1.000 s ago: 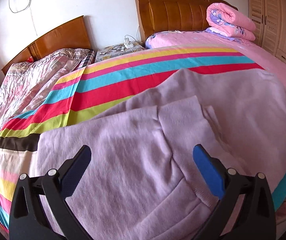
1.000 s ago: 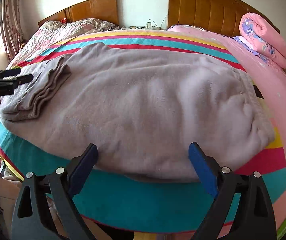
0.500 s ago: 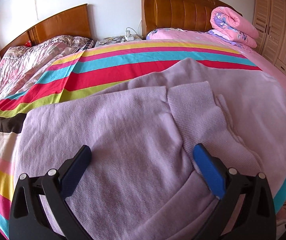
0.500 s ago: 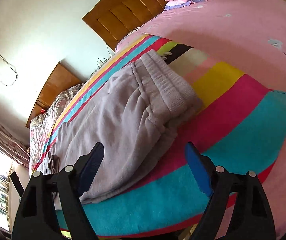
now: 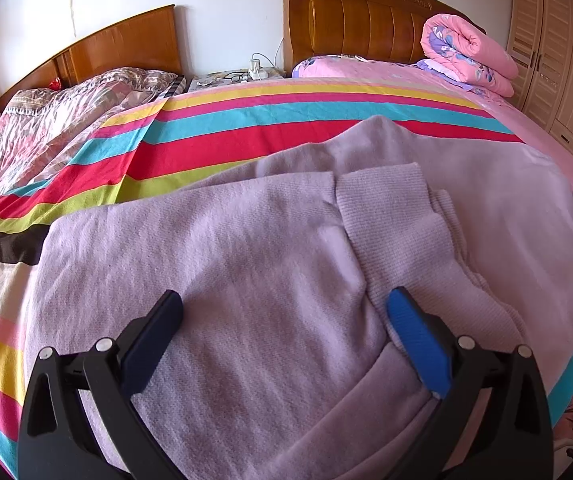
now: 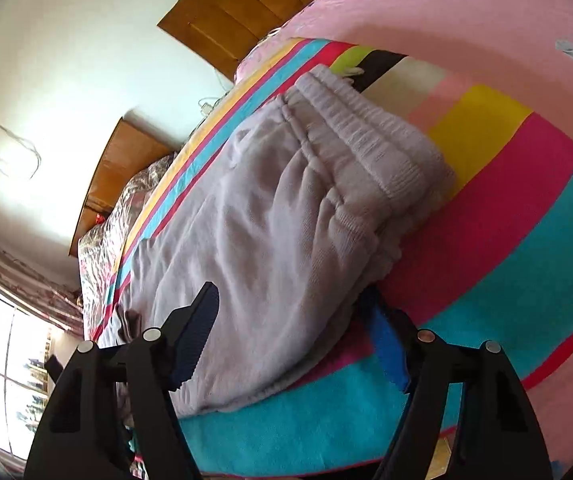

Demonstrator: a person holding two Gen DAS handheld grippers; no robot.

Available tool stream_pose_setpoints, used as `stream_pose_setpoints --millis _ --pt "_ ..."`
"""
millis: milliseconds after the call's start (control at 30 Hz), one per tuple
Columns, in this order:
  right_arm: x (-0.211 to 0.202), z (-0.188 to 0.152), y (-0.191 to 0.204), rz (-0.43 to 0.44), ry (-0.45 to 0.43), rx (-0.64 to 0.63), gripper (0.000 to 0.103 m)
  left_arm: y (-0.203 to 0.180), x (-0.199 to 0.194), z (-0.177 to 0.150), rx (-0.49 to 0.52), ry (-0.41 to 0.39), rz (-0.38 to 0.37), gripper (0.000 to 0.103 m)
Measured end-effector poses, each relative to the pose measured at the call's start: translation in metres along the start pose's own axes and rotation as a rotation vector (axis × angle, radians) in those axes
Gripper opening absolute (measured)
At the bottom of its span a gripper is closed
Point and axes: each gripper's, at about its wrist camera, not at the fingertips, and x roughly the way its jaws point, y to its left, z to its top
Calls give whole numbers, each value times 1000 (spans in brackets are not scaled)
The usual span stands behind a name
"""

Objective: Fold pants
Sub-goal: 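Grasp the ribbed cuffs of the folded pants with the right gripper, then lift the cuffs with the right gripper and fold them over the pants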

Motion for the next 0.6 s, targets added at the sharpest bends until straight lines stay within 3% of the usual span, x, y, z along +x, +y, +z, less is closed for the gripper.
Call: stream_pose_setpoints --millis 100,200,267,300,433,600 --pt "7 9 0 -9 -31 49 72 0 0 0 -2 0 1 102" --pt "7 1 12 -74 -5 -22 67 0 2 2 -1 0 0 102" --pt "5 -6 13 -111 10 -44 44 -1 2 2 -2 1 -3 102" --pt "3 -8 10 -130 1 -43 37 -1 3 2 -3 1 -5 102" --pt "1 -14 -11 -19 -58 27 23 0 2 1 -5 0 -9 102" --pt "-24 -20 15 45 -224 -59 20 3 -1 8 0 53 -12 102"
